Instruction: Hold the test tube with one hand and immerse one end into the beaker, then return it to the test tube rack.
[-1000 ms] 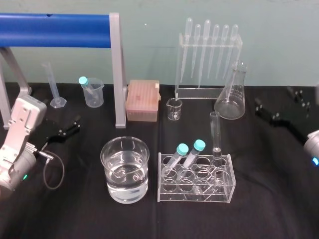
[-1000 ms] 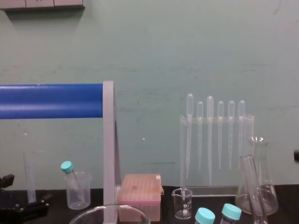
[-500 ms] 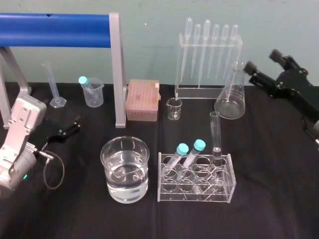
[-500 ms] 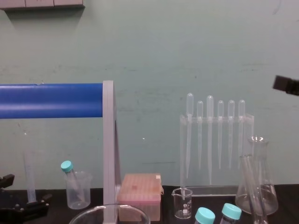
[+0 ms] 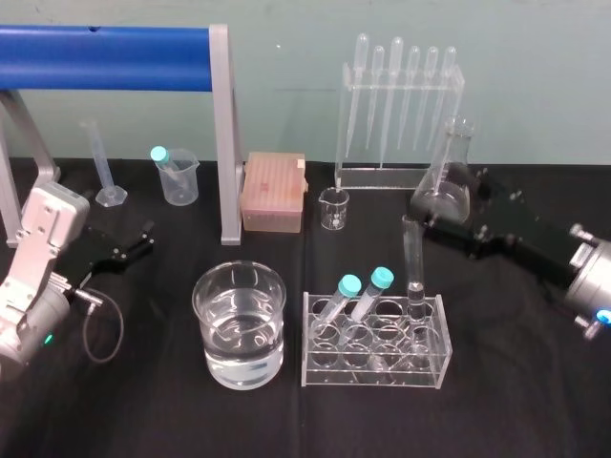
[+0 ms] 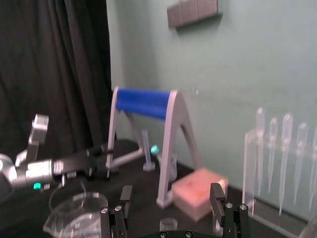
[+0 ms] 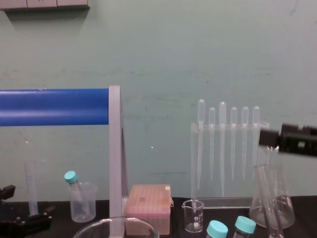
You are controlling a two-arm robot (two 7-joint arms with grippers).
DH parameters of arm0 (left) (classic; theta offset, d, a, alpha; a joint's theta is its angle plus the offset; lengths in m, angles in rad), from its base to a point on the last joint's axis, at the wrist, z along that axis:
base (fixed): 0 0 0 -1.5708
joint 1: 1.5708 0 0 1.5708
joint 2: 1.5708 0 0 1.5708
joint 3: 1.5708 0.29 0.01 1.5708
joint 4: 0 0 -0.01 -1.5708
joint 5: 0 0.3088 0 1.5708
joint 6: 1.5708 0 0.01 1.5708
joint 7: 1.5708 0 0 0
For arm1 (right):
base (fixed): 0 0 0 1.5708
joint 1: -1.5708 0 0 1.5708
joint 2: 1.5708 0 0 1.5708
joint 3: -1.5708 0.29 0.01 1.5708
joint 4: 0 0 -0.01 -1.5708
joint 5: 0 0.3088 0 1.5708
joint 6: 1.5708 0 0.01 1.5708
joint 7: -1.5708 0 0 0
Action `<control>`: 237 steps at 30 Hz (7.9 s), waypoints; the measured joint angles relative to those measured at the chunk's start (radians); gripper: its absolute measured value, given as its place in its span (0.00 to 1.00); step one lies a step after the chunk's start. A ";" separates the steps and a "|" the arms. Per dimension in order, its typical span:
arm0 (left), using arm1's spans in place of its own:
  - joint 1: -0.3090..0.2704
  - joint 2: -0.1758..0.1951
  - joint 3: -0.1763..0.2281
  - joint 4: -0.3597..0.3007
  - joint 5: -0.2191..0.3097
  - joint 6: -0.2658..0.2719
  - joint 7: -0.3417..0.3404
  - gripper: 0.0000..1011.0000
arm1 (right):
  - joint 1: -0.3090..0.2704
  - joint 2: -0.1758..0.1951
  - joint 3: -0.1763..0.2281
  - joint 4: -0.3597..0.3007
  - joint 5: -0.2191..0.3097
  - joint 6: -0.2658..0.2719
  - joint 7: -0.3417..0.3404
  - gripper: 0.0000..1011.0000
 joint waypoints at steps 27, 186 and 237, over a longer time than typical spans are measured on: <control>0.000 0.000 0.000 0.000 0.000 0.000 0.000 0.99 | 0.063 -0.035 -0.099 0.095 -0.083 0.067 -0.022 0.99; 0.000 0.000 0.000 0.000 0.000 0.000 0.000 0.99 | 0.286 -0.177 -0.126 0.297 -0.126 -0.178 0.108 0.23; 0.000 0.000 0.000 0.000 0.000 0.000 0.000 0.99 | 0.437 -0.285 -0.202 0.294 0.009 -0.228 0.363 0.23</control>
